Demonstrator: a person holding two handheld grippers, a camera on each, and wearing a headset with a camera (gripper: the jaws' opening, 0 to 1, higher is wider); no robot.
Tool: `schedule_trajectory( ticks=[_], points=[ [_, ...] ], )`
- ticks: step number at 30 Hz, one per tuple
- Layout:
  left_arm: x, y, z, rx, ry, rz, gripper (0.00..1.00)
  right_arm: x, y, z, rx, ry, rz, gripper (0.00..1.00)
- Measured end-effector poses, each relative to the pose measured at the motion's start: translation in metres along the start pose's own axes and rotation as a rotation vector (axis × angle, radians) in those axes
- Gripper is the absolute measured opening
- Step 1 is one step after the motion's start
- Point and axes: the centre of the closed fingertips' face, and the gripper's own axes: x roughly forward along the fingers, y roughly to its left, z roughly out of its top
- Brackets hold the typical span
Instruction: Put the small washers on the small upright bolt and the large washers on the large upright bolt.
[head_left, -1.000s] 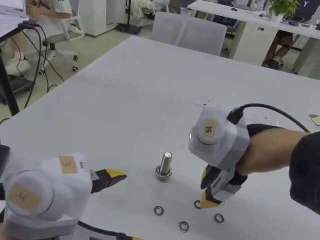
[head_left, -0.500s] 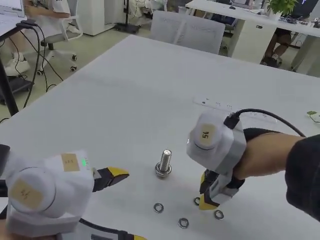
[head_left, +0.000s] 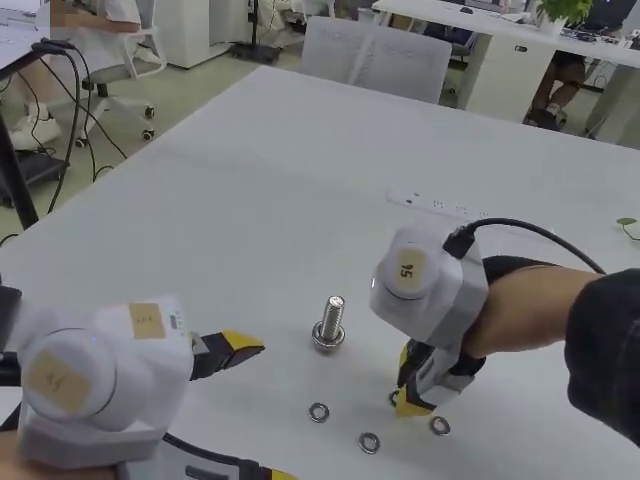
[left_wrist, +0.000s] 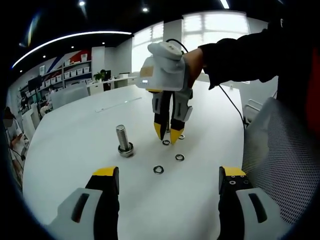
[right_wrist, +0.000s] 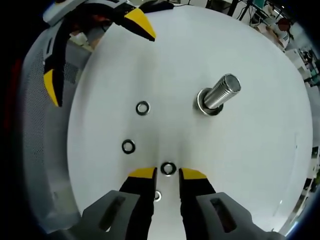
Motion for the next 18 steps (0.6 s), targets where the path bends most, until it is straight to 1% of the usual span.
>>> schedule_trajectory(
  ticks=[8,14,18],
  points=[
    [0.0001,-0.0011,-0.0001,0.001,0.002,-0.003,0.81,0.0003,0.0005,-0.0004,0.000,0.002,-0.005,0.18],
    [-0.0004,-0.0004,0.0002,0.001,0.001,-0.002,0.81,0.0004,0.0011,0.0004,-0.011,0.023,-0.017,0.18],
    [-0.0007,0.0001,0.0006,0.001,0.000,-0.001,0.81,0.0001,0.0013,0.0000,-0.009,0.024,-0.017,0.17]
  ],
)
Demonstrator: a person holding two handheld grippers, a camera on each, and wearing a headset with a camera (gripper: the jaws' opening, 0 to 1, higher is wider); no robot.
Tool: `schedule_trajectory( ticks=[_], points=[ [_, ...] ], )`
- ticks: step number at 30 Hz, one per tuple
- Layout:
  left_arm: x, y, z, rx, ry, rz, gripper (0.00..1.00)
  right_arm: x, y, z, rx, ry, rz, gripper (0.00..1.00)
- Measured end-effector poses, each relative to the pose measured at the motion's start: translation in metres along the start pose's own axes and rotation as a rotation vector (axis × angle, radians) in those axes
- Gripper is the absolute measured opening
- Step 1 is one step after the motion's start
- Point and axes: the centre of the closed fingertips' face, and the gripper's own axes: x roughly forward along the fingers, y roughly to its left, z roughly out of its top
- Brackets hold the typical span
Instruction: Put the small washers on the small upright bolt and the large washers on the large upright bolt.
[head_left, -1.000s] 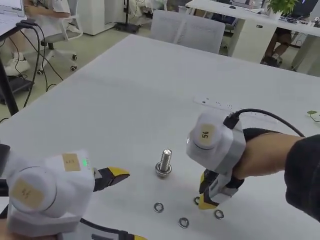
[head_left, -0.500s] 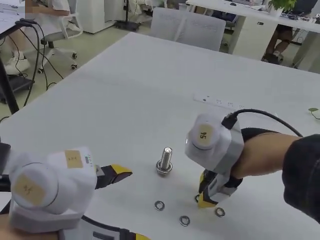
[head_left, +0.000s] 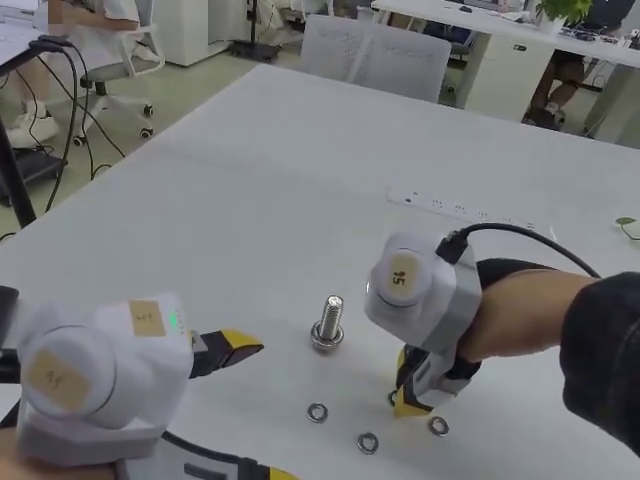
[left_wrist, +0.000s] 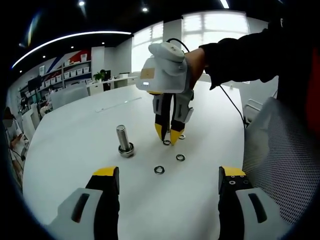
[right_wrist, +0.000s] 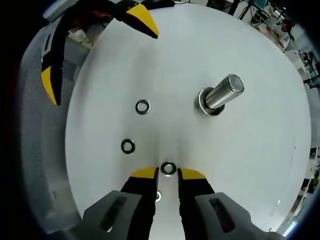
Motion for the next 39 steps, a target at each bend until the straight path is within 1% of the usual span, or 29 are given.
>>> schedule_trajectory(
  ticks=[5,6,8,25,29,31,33,36,39],
  points=[
    [0.000,0.001,0.001,0.000,-0.001,0.002,0.81,0.000,0.001,0.000,-0.001,0.000,0.000,0.15],
    [0.000,0.001,0.001,0.000,-0.001,0.004,0.81,0.000,0.000,0.000,-0.011,0.002,-0.007,0.14],
    [-0.001,0.001,0.001,-0.001,-0.002,0.004,0.81,-0.001,0.000,0.000,-0.001,0.003,-0.003,0.14],
    [-0.002,0.004,0.001,-0.002,0.002,0.010,0.81,-0.001,-0.002,0.001,-0.006,-0.005,-0.001,0.13],
    [-0.002,0.004,0.002,-0.001,0.001,0.011,0.81,-0.002,0.000,0.000,-0.002,-0.006,0.006,0.13],
    [-0.002,0.004,0.002,0.000,0.000,0.009,0.81,-0.003,0.000,-0.001,0.003,-0.001,0.008,0.13],
    [-0.002,0.004,0.002,0.001,-0.001,0.008,0.81,-0.007,-0.001,-0.001,0.007,-0.007,0.003,0.13],
    [-0.001,0.004,0.002,0.001,0.000,0.008,0.81,-0.012,0.000,0.003,0.013,-0.025,0.003,0.13],
    [-0.001,0.003,0.003,0.004,-0.002,0.005,0.81,-0.017,0.000,0.005,0.010,-0.030,-0.005,0.13]
  ],
)
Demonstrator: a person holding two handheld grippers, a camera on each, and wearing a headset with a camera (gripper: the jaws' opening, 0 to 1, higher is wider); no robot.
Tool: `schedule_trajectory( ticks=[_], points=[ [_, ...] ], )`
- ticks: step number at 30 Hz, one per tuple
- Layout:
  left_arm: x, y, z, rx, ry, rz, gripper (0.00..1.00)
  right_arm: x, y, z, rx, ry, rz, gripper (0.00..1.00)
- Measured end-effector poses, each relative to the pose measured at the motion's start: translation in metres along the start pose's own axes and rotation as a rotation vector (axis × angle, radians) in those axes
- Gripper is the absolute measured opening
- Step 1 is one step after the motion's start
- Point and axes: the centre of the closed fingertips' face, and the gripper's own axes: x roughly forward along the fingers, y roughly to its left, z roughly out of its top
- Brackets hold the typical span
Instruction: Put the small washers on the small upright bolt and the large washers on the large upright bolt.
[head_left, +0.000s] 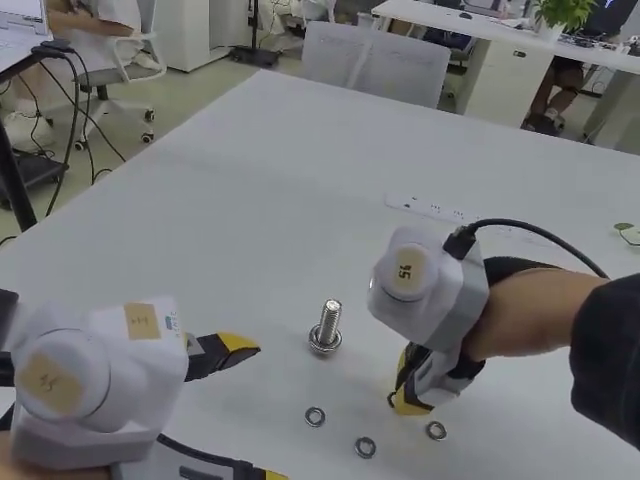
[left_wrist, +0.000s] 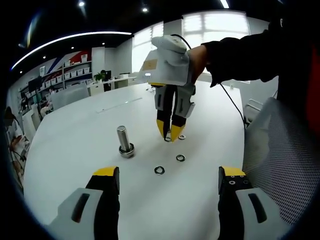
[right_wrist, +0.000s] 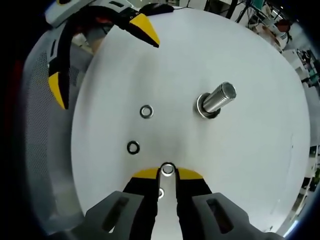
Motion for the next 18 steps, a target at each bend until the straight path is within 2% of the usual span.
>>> schedule_trajectory(
  ticks=[7,18],
  points=[
    [0.000,-0.001,0.001,0.002,-0.006,0.000,0.81,-0.016,0.004,0.007,0.002,-0.025,-0.011,0.13],
    [0.000,-0.003,0.003,0.011,-0.008,-0.006,0.81,-0.042,0.007,0.008,0.002,-0.041,-0.047,0.13]
  ],
)
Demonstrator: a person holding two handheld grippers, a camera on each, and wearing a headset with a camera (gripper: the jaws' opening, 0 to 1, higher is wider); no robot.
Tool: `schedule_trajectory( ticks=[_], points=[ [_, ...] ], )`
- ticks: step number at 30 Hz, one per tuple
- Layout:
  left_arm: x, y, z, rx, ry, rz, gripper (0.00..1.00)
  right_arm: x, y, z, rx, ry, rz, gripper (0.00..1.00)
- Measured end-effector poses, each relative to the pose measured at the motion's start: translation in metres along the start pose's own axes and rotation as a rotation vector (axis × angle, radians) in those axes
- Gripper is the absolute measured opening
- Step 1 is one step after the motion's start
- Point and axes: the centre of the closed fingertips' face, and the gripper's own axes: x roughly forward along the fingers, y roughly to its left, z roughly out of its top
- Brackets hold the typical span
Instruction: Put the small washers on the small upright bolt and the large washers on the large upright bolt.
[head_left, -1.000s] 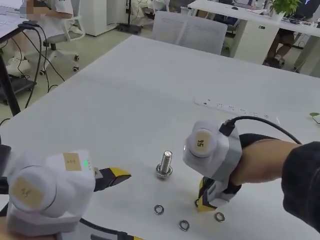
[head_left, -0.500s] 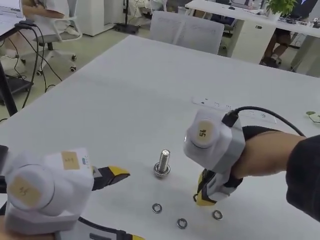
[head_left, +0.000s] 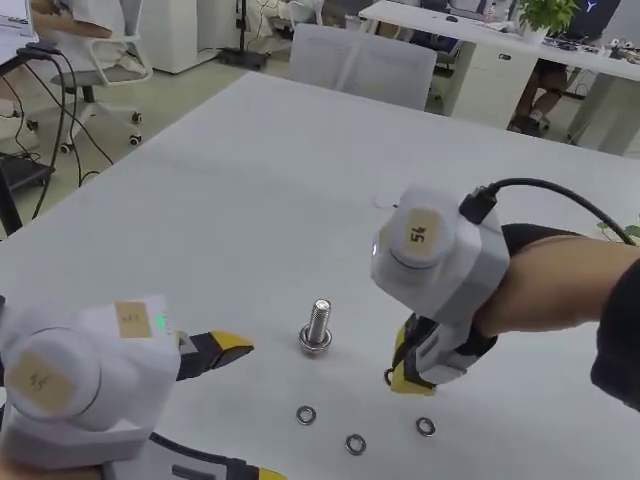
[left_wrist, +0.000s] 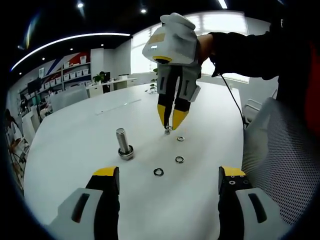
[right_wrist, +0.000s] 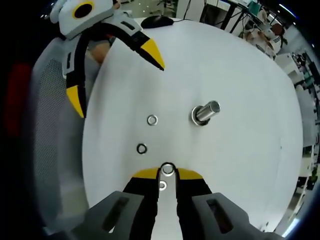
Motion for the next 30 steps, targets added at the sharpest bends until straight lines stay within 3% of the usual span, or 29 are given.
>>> schedule_trajectory(
  ticks=[18,30],
  points=[
    [-0.001,-0.002,0.002,0.008,0.001,-0.005,0.81,-0.038,-0.019,-0.027,0.077,-0.003,-0.078,0.13],
    [-0.002,-0.001,0.001,0.004,0.009,-0.001,0.81,-0.034,-0.033,-0.046,0.109,0.025,-0.087,0.13]
  ],
)
